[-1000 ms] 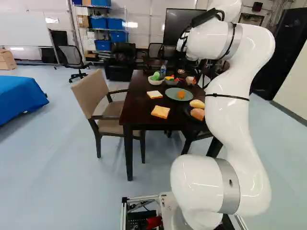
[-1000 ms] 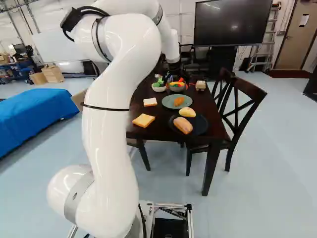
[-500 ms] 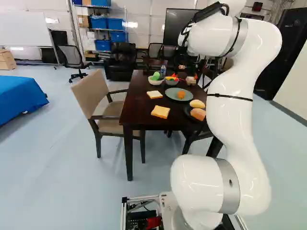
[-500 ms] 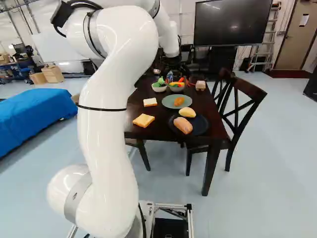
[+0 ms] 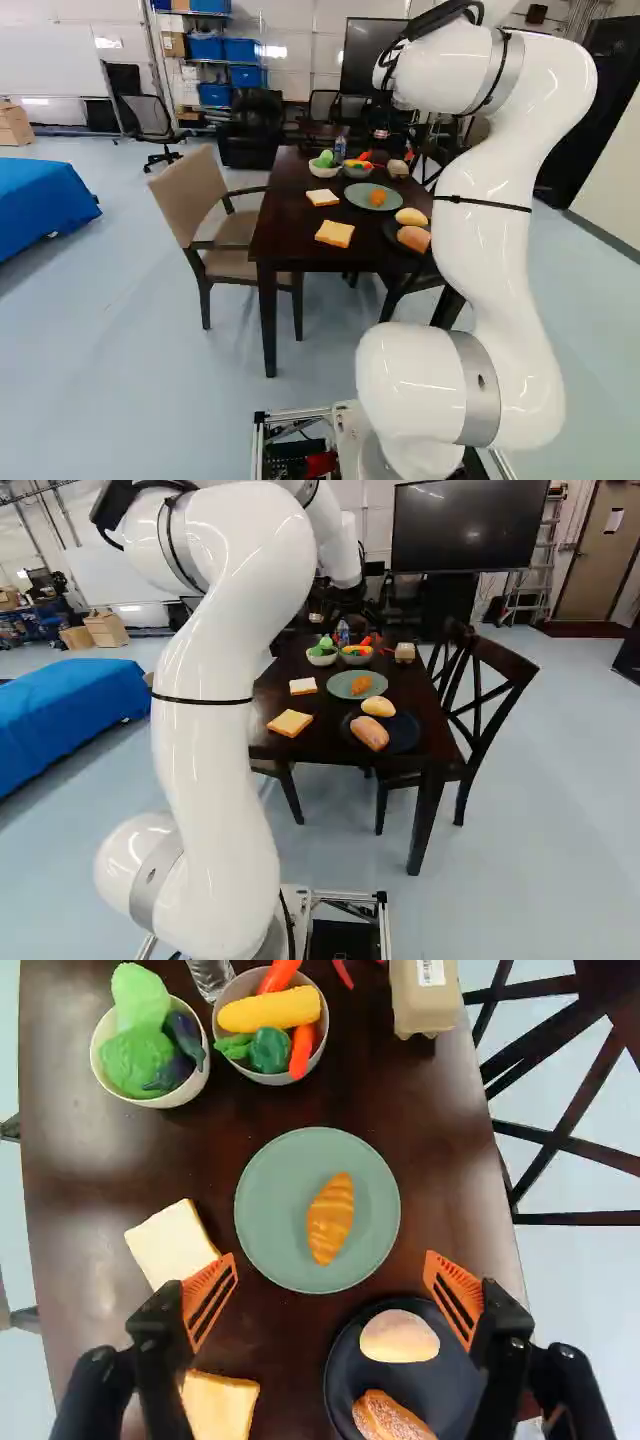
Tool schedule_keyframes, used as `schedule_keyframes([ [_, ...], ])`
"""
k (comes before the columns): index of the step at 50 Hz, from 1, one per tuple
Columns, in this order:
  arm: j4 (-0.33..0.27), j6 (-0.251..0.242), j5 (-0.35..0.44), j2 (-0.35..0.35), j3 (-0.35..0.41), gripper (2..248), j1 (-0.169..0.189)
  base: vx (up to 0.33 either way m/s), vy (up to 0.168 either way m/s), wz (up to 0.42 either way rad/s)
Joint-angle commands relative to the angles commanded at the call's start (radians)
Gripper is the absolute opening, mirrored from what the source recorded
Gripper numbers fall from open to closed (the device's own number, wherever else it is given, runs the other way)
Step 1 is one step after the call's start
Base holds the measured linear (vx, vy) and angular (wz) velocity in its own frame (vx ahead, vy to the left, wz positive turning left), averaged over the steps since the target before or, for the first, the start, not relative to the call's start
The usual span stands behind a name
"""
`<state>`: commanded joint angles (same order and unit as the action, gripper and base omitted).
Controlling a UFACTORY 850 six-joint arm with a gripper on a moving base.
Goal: Move the croissant to the empty plate
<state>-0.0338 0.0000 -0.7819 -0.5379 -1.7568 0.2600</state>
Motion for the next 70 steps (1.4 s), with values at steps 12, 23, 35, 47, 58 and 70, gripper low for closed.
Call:
schedule_keyframes([
  [12, 0.000, 0.000, 0.000, 0.000, 0.000, 247, 0.000, 0.000, 0.000, 0.000],
  [23, 0.000, 0.000, 0.000, 0.000, 0.000, 247, 0.000, 0.000, 0.000, 0.000],
  [35, 0.000, 0.000, 0.000, 0.000, 0.000, 247, 0.000, 0.000, 0.000, 0.000],
  [47, 0.000, 0.000, 0.000, 0.000, 0.000, 247, 0.000, -0.032, 0.000, 0.007],
  [58, 0.000, 0.000, 0.000, 0.000, 0.000, 247, 0.000, -0.079, 0.014, 0.005],
  [70, 0.000, 0.000, 0.000, 0.000, 0.000, 247, 0.000, -0.079, 0.020, 0.005],
])
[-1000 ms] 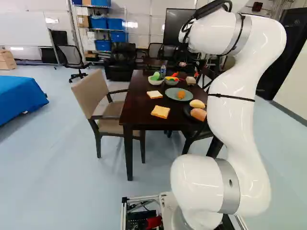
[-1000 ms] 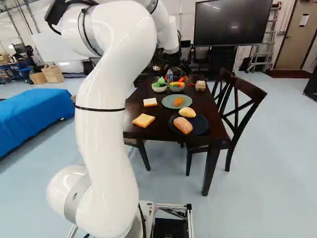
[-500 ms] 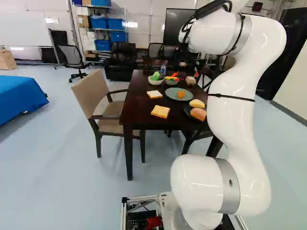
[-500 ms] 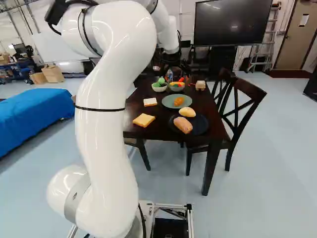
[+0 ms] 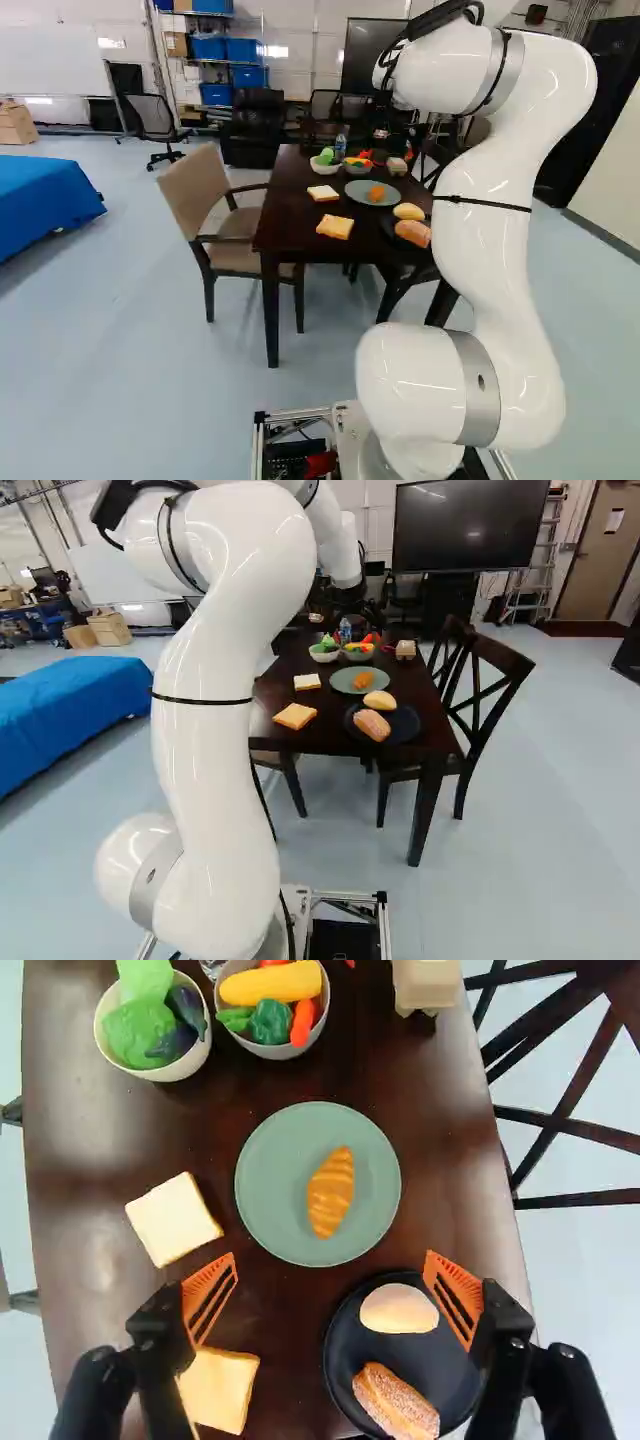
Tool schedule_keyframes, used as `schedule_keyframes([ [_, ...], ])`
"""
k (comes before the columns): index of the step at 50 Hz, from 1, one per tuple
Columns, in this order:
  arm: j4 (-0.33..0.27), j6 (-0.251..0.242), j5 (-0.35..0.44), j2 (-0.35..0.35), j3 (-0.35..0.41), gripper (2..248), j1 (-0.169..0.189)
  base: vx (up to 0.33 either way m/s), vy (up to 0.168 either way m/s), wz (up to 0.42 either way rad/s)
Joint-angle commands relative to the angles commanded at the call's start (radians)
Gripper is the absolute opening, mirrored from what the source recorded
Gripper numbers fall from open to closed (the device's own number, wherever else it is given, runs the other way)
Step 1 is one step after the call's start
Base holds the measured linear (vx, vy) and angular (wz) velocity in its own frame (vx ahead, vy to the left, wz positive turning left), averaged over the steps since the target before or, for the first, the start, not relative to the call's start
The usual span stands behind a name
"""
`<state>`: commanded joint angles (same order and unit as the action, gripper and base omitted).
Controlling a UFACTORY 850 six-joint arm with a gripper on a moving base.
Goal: Move the croissant to the empty plate
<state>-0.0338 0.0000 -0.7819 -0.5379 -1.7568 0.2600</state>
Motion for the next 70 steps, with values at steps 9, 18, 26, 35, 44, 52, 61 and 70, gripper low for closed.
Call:
schedule_keyframes([
  [9, 0.000, 0.000, 0.000, 0.000, 0.000, 247, 0.000, -0.094, 0.024, 0.007],
  [18, 0.000, 0.000, 0.000, 0.000, 0.000, 247, 0.000, -0.099, 0.027, 0.008],
  [26, 0.000, 0.000, 0.000, 0.000, 0.000, 247, 0.000, -0.104, 0.032, 0.009],
  [35, 0.000, 0.000, 0.000, 0.000, 0.000, 247, 0.000, -0.113, 0.033, 0.008],
  [44, 0.000, 0.000, 0.000, 0.000, 0.000, 247, 0.000, -0.120, 0.033, 0.005],
  [52, 0.000, 0.000, 0.000, 0.000, 0.000, 247, 0.000, -0.129, 0.032, 0.004],
  [61, 0.000, 0.000, 0.000, 0.000, 0.000, 247, 0.000, -0.151, 0.033, 0.010],
  [70, 0.000, 0.000, 0.000, 0.000, 0.000, 247, 0.000, -0.151, 0.026, 0.003],
])
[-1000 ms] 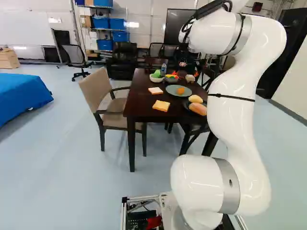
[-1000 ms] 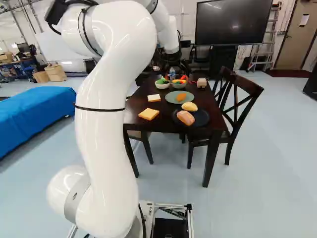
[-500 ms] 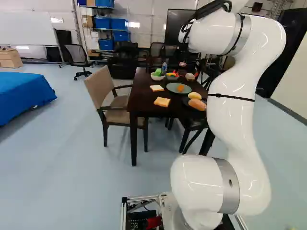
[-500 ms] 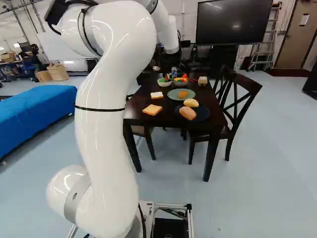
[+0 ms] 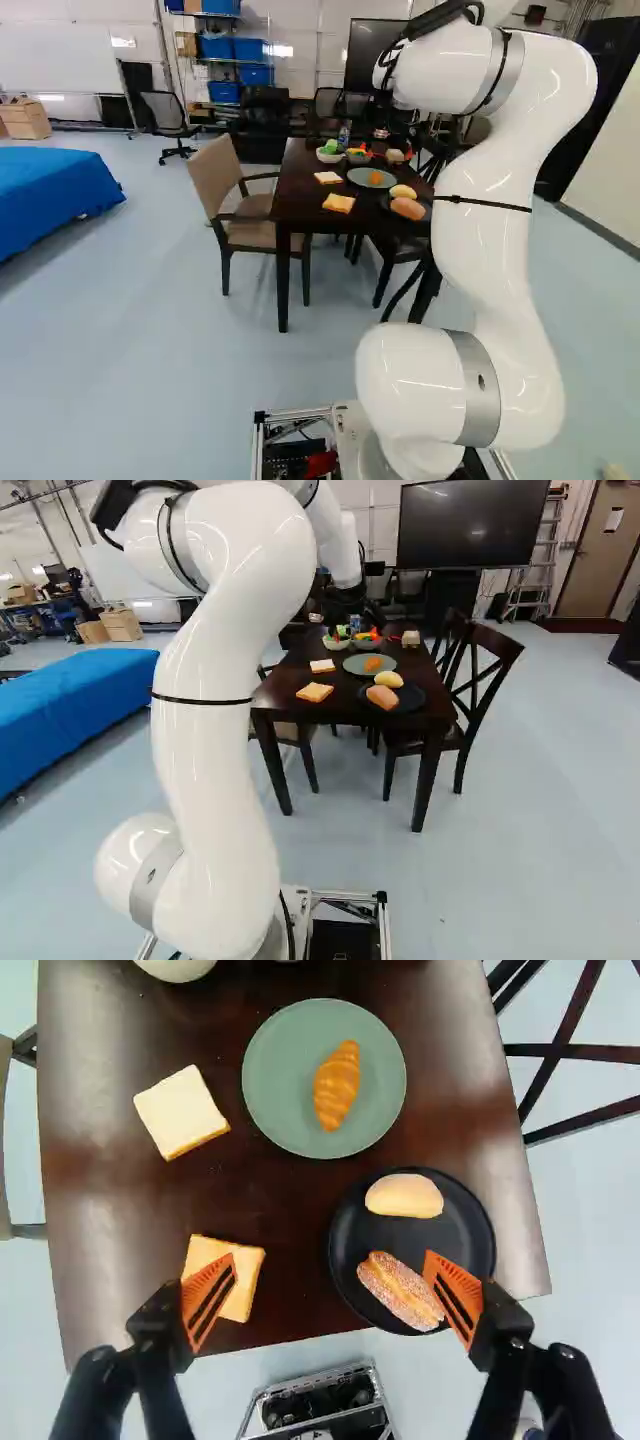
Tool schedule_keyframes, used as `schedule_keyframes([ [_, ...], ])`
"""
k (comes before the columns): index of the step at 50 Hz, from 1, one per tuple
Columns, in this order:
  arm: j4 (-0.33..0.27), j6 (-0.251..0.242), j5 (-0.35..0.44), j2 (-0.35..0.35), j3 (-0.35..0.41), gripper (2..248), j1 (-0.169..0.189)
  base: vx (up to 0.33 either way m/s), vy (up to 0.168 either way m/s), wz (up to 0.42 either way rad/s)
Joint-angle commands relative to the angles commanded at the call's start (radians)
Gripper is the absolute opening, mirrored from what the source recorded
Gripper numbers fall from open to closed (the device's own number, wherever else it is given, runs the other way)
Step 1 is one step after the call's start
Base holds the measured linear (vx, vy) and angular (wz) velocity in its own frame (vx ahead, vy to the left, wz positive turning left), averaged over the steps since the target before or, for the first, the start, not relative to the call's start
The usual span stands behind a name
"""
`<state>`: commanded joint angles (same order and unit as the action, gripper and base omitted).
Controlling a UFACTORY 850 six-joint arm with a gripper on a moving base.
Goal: Move the croissant to the empty plate
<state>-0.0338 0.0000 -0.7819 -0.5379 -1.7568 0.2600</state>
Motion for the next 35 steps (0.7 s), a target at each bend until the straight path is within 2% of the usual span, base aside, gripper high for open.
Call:
schedule_keyframes([
  [28, 0.000, 0.000, 0.000, 0.000, 0.000, 247, 0.000, -0.140, 0.003, 0.017],
  [35, 0.000, 0.000, 0.000, 0.000, 0.000, 247, 0.000, -0.051, -0.001, 0.002],
])
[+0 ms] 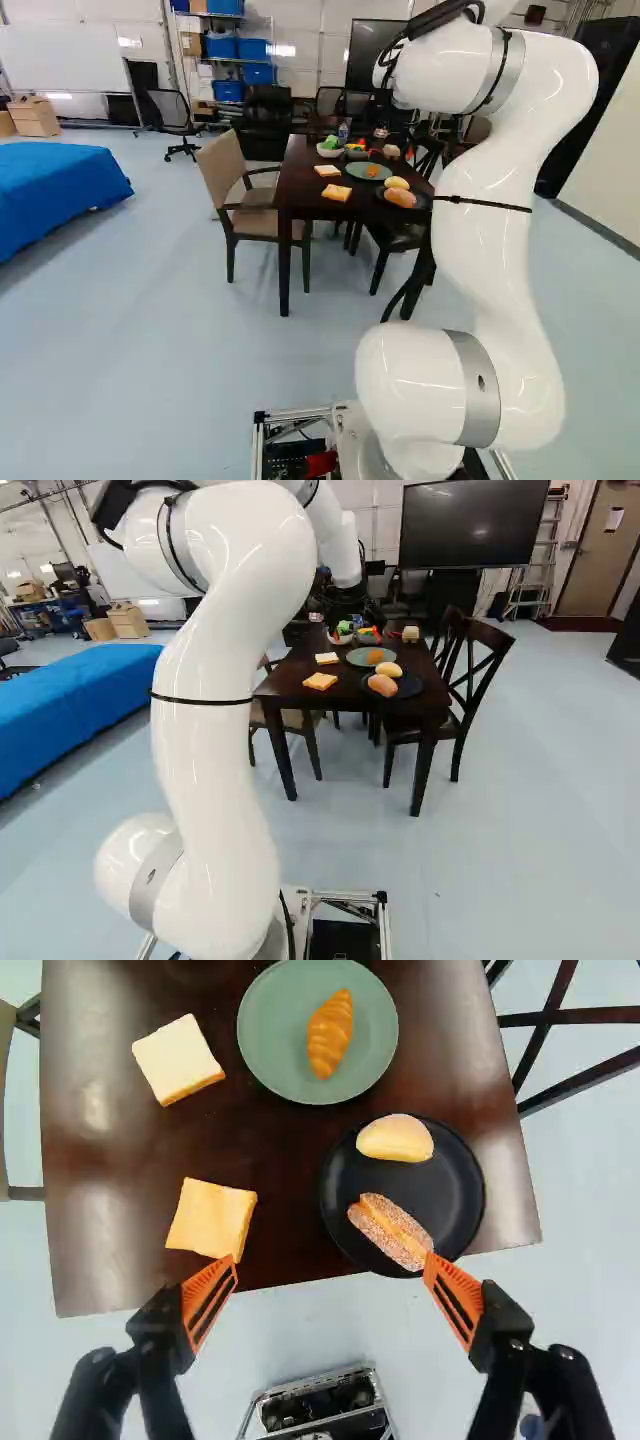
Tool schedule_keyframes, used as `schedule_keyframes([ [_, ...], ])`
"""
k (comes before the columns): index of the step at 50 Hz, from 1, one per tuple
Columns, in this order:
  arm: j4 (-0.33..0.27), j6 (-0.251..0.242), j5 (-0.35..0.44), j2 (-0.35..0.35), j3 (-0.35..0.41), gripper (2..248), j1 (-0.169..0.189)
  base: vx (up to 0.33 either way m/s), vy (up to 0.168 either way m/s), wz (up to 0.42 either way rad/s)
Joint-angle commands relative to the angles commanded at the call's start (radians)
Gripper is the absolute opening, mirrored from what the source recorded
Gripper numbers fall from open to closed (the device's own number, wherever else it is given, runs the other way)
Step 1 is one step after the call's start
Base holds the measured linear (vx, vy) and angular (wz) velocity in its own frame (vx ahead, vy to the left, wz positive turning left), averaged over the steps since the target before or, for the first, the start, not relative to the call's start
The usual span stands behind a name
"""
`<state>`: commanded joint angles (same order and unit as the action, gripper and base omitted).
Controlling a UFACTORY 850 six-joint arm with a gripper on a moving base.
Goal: Move the croissant to the empty plate
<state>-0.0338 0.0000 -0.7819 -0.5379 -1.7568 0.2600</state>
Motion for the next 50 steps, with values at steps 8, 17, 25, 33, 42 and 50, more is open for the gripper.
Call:
schedule_keyframes([
  [8, 0.000, 0.000, 0.000, 0.000, 0.000, 247, 0.000, 0.003, 0.000, 0.001],
  [17, 0.000, 0.000, 0.000, 0.000, 0.000, 247, 0.000, 0.000, 0.000, 0.000],
  [25, 0.000, 0.000, 0.000, 0.000, 0.000, 247, 0.000, 0.000, 0.000, 0.000],
  [33, 0.000, 0.000, 0.003, 0.001, 0.003, 247, 0.000, 0.000, 0.000, 0.000],
  [42, 0.000, 0.000, 0.014, 0.007, 0.014, 247, -0.002, 0.000, 0.000, 0.000],
  [50, 0.001, 0.000, 0.031, 0.015, 0.032, 247, -0.005, 0.000, 0.000, 0.000],
])
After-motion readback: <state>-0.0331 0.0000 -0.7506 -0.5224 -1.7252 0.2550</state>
